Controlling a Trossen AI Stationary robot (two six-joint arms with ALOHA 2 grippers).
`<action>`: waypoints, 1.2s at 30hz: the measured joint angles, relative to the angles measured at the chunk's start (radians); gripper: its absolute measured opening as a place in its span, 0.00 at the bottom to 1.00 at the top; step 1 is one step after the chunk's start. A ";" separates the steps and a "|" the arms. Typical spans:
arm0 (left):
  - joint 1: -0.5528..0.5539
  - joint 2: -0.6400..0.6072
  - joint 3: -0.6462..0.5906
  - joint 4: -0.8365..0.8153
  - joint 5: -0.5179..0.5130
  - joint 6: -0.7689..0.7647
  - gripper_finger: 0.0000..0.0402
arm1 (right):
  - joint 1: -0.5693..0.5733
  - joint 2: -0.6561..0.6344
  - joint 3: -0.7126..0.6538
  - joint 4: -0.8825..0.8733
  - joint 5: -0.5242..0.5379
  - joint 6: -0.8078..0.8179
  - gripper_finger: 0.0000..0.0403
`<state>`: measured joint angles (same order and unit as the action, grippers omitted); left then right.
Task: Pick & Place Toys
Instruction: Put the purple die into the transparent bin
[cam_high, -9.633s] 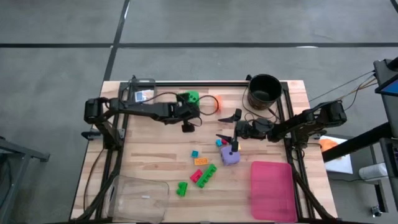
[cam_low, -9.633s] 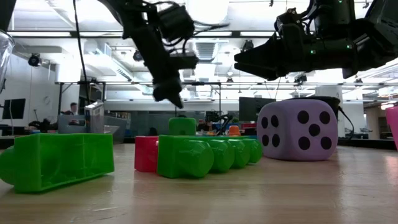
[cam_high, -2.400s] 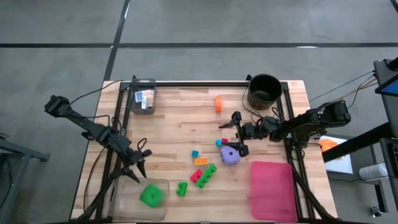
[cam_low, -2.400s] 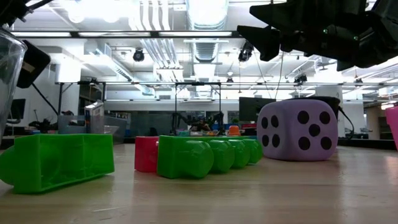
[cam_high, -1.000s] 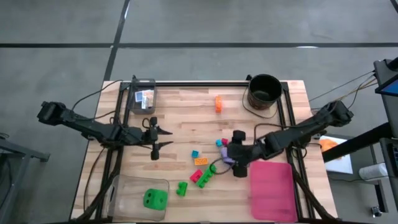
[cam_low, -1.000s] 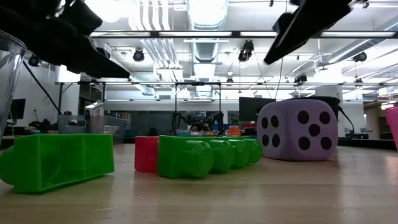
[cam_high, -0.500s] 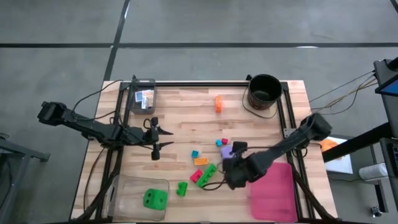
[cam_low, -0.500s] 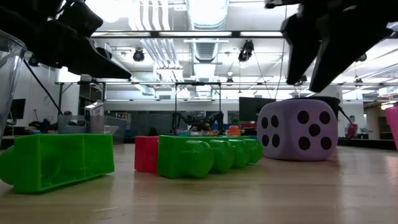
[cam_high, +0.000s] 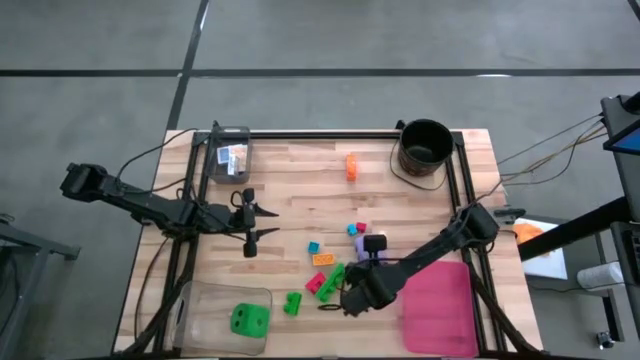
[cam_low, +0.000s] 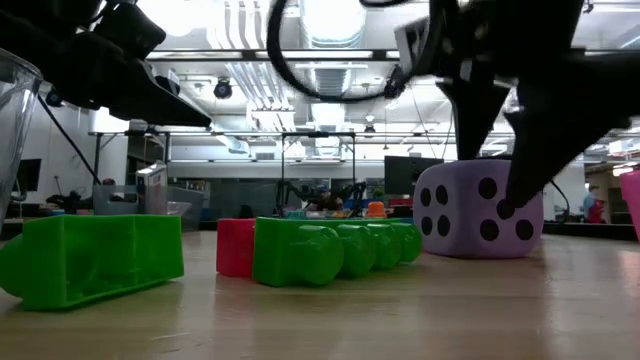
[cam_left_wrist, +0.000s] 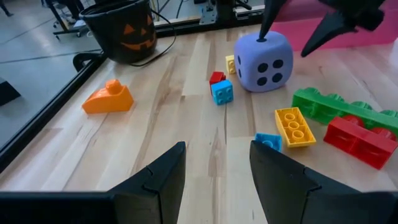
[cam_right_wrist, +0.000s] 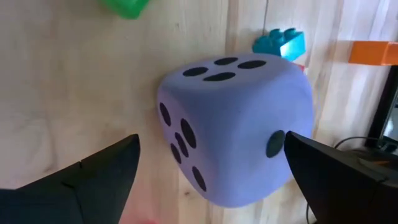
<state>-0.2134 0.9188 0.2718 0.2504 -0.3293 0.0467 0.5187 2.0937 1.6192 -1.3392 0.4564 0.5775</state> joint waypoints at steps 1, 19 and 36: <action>0.000 0.000 0.000 0.000 0.000 0.000 0.44 | -0.002 0.006 -0.005 -0.001 0.006 0.000 0.99; -0.001 -0.001 -0.002 0.000 0.016 -0.001 0.44 | -0.011 0.083 -0.015 -0.008 0.019 0.009 0.46; 0.000 -0.001 -0.003 0.000 0.016 -0.001 0.44 | 0.007 -0.031 -0.025 -0.024 -0.056 0.002 0.33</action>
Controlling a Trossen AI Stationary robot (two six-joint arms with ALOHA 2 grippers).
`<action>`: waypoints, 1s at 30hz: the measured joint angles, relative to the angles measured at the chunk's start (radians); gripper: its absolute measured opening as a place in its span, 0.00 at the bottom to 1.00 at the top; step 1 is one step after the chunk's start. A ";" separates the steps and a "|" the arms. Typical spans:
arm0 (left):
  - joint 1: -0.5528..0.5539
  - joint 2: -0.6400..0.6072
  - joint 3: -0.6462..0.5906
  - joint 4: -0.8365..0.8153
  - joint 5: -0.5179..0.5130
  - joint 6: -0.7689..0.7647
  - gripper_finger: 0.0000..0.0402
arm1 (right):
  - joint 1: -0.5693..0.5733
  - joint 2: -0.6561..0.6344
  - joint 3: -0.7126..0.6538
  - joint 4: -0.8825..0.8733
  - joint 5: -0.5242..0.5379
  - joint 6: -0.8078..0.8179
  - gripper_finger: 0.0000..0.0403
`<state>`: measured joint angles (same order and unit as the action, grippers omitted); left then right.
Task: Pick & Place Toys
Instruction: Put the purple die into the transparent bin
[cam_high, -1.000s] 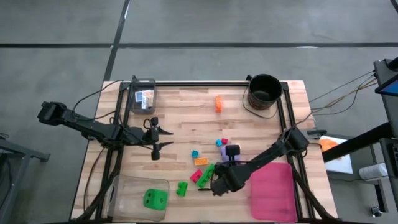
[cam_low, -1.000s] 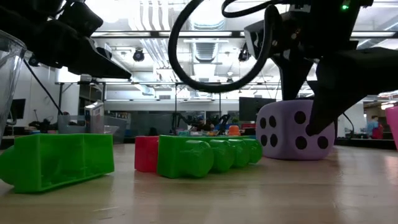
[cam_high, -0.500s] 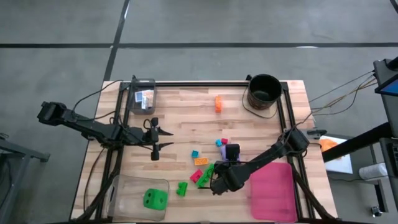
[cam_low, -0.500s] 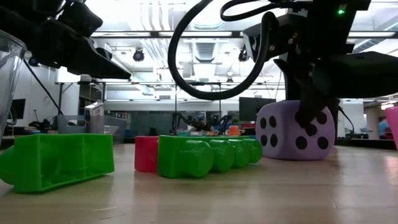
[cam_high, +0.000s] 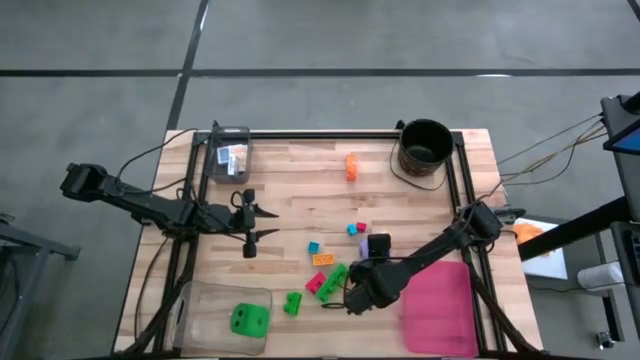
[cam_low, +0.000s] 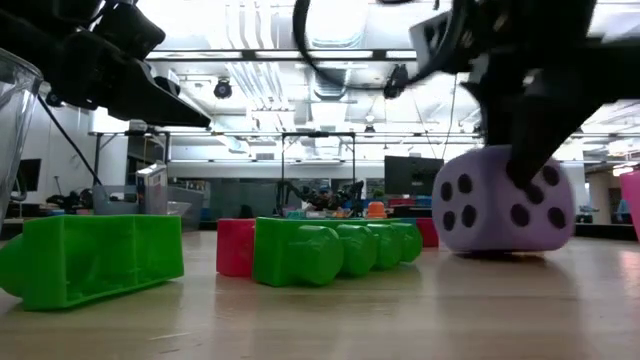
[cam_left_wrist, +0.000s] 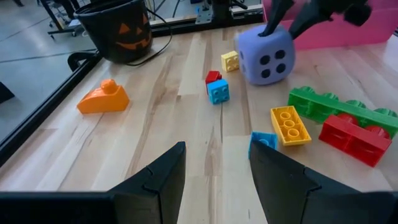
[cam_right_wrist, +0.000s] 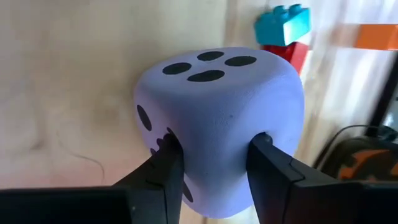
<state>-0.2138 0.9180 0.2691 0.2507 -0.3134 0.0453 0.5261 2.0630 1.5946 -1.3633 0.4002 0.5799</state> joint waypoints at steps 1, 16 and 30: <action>0.000 0.000 0.000 0.000 0.000 0.000 0.44 | 0.000 -0.010 0.000 0.000 -0.005 0.000 0.32; 0.000 0.000 0.000 0.000 0.002 0.000 0.44 | 0.002 -0.282 -0.023 0.158 0.072 -0.097 0.28; 0.000 0.000 0.000 0.010 0.020 0.000 0.44 | -0.039 -0.635 -0.733 1.460 0.048 -0.516 0.27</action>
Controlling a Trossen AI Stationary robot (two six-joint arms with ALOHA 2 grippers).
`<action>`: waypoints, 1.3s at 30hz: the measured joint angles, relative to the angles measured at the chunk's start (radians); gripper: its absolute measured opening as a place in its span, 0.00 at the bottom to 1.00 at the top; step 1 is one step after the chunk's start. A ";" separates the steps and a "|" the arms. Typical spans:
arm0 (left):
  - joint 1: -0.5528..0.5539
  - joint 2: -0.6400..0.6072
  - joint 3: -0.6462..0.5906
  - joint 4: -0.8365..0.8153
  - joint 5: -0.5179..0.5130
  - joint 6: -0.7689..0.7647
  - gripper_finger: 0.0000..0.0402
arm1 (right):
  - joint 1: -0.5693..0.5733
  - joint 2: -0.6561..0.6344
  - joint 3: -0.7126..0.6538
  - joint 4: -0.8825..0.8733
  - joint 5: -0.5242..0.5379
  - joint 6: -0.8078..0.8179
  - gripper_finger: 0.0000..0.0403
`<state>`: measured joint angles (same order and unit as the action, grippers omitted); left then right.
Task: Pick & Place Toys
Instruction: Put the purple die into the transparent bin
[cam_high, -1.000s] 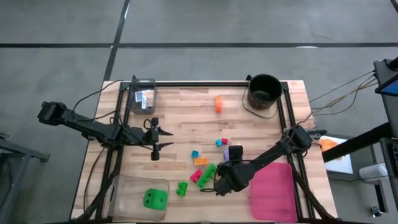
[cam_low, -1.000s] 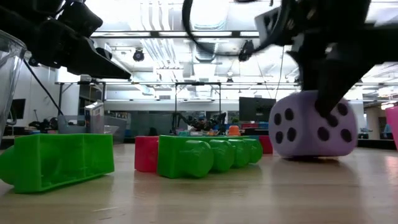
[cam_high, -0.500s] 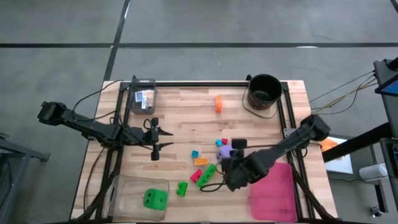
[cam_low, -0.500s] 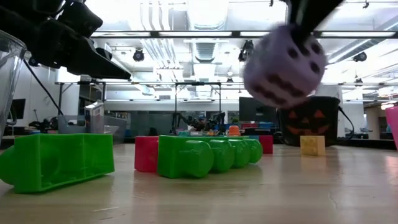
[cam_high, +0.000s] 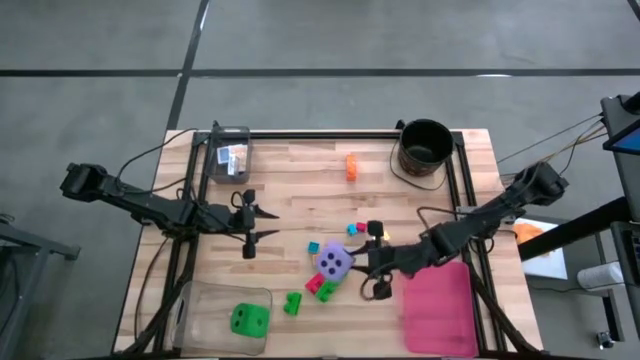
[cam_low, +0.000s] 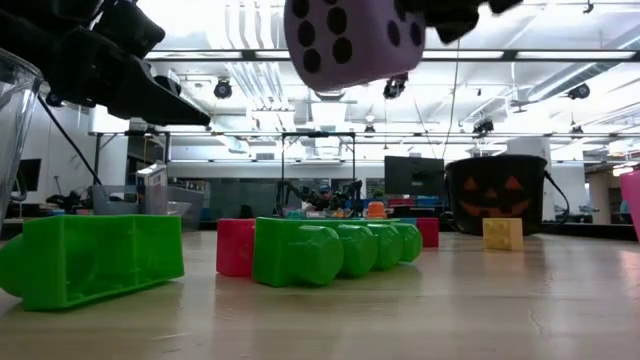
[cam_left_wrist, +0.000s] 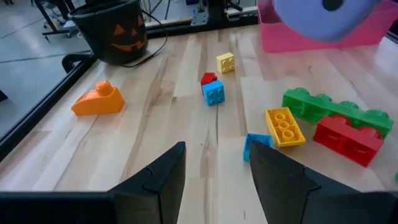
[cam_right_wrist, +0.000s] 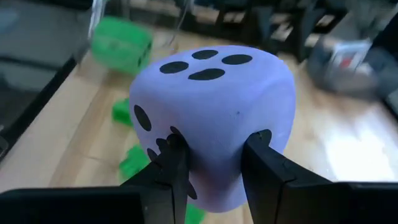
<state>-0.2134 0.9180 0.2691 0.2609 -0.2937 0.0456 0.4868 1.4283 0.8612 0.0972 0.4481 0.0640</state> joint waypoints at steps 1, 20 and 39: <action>0.000 0.000 0.000 0.007 0.008 0.001 0.44 | -0.009 -0.011 -0.043 0.074 0.000 -0.025 0.27; 0.027 0.067 0.003 0.378 0.288 -0.078 0.86 | -0.207 0.056 -0.198 0.520 -0.276 -0.190 0.25; 0.051 0.469 0.230 0.386 0.391 -0.053 0.95 | -0.253 0.067 -0.192 0.533 -0.281 -0.236 0.23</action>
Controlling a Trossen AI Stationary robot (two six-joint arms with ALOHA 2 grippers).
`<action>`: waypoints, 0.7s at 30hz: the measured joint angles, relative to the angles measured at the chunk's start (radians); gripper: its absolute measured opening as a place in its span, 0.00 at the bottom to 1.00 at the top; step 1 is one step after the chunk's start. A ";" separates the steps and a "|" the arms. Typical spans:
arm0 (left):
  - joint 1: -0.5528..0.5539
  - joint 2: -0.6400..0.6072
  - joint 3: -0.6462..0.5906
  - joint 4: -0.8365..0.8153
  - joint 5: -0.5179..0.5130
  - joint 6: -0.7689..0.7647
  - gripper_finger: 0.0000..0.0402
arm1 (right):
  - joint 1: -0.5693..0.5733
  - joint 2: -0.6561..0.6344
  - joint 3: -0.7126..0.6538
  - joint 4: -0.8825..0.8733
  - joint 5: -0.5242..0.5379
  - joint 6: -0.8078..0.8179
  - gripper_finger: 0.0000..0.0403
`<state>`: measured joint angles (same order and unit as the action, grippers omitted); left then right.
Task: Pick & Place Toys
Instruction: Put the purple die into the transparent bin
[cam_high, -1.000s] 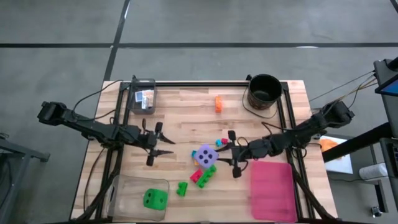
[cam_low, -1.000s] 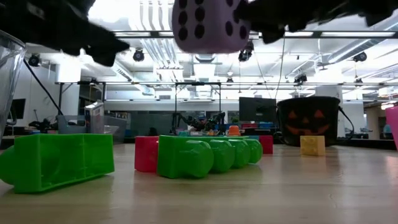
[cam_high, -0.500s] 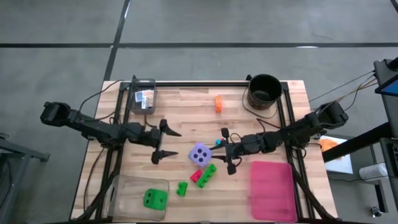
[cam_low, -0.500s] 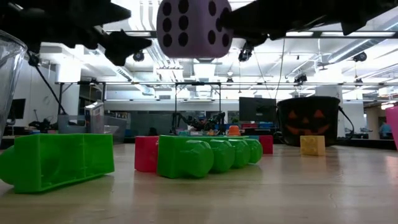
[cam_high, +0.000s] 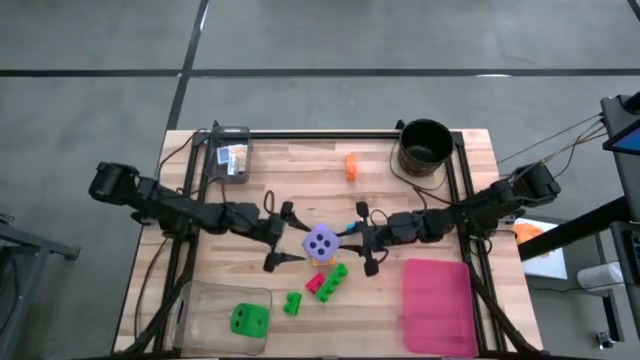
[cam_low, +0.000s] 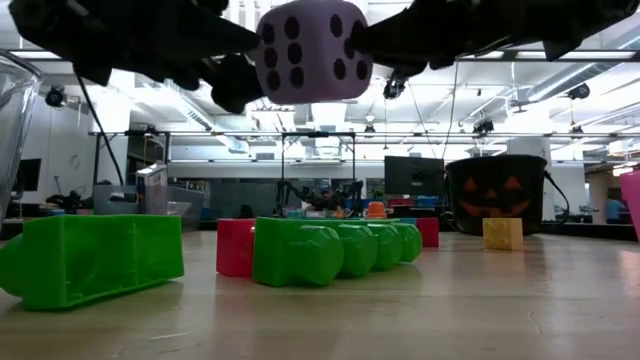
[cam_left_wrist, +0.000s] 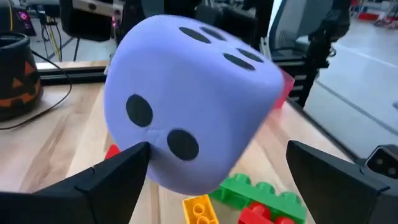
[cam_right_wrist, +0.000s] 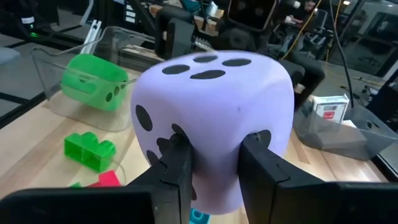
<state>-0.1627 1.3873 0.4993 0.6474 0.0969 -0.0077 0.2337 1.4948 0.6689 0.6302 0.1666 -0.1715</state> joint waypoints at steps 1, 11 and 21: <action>0.000 0.018 0.010 -0.001 -0.004 0.001 0.95 | 0.000 0.000 0.000 0.000 -0.001 0.000 0.22; -0.001 0.106 0.054 0.065 -0.088 0.025 0.95 | -0.001 -0.003 0.000 0.044 0.004 -0.012 0.16; -0.006 0.108 0.054 0.086 -0.108 0.069 0.60 | -0.001 -0.003 0.000 0.053 0.004 -0.006 0.13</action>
<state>-0.1688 1.4952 0.5537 0.7333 -0.0116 0.0614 0.2327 1.4918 0.6693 0.6834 0.1703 -0.1775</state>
